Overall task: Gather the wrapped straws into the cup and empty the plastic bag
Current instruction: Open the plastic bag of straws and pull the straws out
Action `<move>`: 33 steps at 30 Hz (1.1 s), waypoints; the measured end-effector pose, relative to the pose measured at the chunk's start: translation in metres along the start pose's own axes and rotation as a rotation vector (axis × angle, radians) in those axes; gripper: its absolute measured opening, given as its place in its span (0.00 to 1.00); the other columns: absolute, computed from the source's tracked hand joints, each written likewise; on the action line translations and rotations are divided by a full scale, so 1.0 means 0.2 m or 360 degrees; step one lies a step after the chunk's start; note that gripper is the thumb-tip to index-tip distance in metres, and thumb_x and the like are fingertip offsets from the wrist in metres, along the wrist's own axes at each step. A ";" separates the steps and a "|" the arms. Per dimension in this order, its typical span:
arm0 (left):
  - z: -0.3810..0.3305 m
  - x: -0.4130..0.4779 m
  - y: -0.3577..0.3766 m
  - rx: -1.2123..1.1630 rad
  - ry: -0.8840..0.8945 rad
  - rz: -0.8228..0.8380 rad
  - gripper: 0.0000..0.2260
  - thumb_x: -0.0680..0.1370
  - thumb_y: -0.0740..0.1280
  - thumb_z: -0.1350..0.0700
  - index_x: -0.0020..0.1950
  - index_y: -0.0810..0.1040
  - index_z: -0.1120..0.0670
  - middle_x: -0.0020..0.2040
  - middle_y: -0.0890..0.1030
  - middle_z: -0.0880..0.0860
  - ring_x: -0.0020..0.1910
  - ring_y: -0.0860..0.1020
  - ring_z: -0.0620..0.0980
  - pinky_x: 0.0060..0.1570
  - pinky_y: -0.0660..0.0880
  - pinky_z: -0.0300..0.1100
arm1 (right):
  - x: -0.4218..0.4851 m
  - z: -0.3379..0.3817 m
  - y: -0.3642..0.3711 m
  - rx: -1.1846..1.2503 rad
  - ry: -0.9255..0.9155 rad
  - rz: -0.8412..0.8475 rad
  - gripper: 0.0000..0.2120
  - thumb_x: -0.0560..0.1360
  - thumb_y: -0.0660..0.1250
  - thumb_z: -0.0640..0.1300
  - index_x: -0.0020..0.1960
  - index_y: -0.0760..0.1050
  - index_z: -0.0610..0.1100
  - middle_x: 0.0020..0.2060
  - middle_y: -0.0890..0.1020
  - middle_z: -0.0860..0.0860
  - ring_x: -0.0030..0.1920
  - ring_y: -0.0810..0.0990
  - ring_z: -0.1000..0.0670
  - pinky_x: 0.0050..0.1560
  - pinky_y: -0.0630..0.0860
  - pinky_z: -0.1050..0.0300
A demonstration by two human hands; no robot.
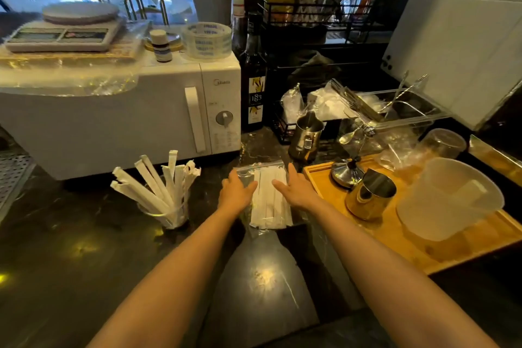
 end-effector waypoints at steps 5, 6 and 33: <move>0.07 0.03 0.05 -0.0239 -0.0288 -0.0078 0.30 0.73 0.67 0.51 0.68 0.57 0.62 0.67 0.68 0.63 0.64 0.68 0.62 0.59 0.69 0.52 | 0.05 -0.10 0.05 0.0136 0.0181 0.0038 0.36 0.75 0.61 0.53 0.74 0.46 0.40 0.72 0.59 0.37 0.70 0.61 0.37 0.70 0.61 0.44; 0.08 0.04 0.05 -0.0276 -0.0322 -0.0099 0.30 0.72 0.67 0.51 0.67 0.58 0.62 0.67 0.68 0.63 0.64 0.69 0.62 0.58 0.70 0.52 | 0.06 -0.11 0.06 0.0150 0.0203 0.0028 0.36 0.75 0.62 0.53 0.73 0.47 0.39 0.72 0.60 0.38 0.70 0.61 0.37 0.70 0.62 0.44; 0.00 0.02 0.07 -0.0826 -0.0147 0.0276 0.10 0.69 0.69 0.62 0.50 0.79 0.58 0.39 0.79 0.53 0.38 0.73 0.48 0.37 0.70 0.39 | 0.03 -0.11 0.06 0.1033 0.0137 0.0083 0.06 0.68 0.70 0.34 0.41 0.74 0.42 0.41 0.80 0.44 0.43 0.80 0.47 0.40 0.77 0.58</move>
Point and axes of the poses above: each hand's wrist, its own x-axis towards the middle knuckle, its own y-axis out of the palm, z = x × y, the point moved 5 cm from there along x, towards the middle knuckle
